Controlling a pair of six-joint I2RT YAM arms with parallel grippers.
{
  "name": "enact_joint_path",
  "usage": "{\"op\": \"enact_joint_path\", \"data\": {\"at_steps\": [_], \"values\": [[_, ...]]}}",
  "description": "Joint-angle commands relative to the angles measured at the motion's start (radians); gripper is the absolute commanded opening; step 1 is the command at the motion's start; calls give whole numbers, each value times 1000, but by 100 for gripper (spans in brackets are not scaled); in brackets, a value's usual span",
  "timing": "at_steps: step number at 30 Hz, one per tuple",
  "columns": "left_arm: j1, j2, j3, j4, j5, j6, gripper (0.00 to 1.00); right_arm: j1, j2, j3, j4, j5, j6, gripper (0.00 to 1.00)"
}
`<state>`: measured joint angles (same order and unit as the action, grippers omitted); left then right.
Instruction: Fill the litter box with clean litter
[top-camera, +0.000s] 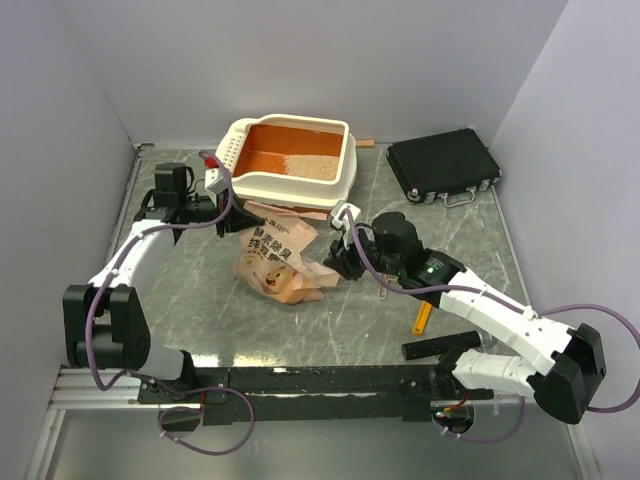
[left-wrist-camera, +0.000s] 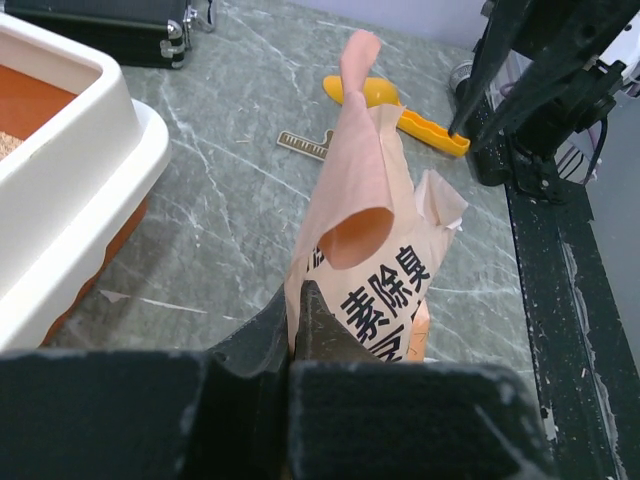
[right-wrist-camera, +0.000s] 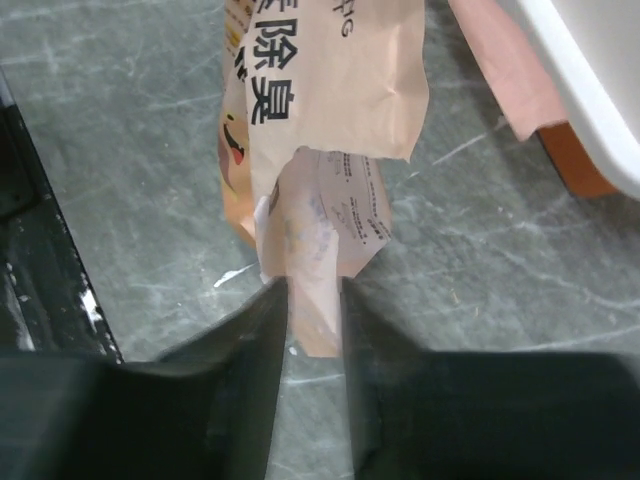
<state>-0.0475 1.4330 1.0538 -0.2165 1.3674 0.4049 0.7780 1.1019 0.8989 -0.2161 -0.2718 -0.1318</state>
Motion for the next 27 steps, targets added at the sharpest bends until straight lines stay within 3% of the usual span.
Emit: {"op": "enact_joint_path", "data": {"at_steps": [1, 2, 5, 16, 27], "values": [[3, -75, -12, 207, 136, -49, 1, -25, 29, 41, 58, -110, -25, 17], [6, -75, -15, 201, 136, -44, 1, -29, 41, 37, 72, -112, -28, 10], [5, -77, -5, 149, 144, -2, 1, -45, 62, 12, 129, -144, -37, 0], [8, -95, 12, 83, 171, 55, 1, -62, 203, 47, 173, -365, -35, 0], [8, -103, 29, 60, 180, 69, 1, -28, 274, 64, 210, -399, 1, 0]]}}
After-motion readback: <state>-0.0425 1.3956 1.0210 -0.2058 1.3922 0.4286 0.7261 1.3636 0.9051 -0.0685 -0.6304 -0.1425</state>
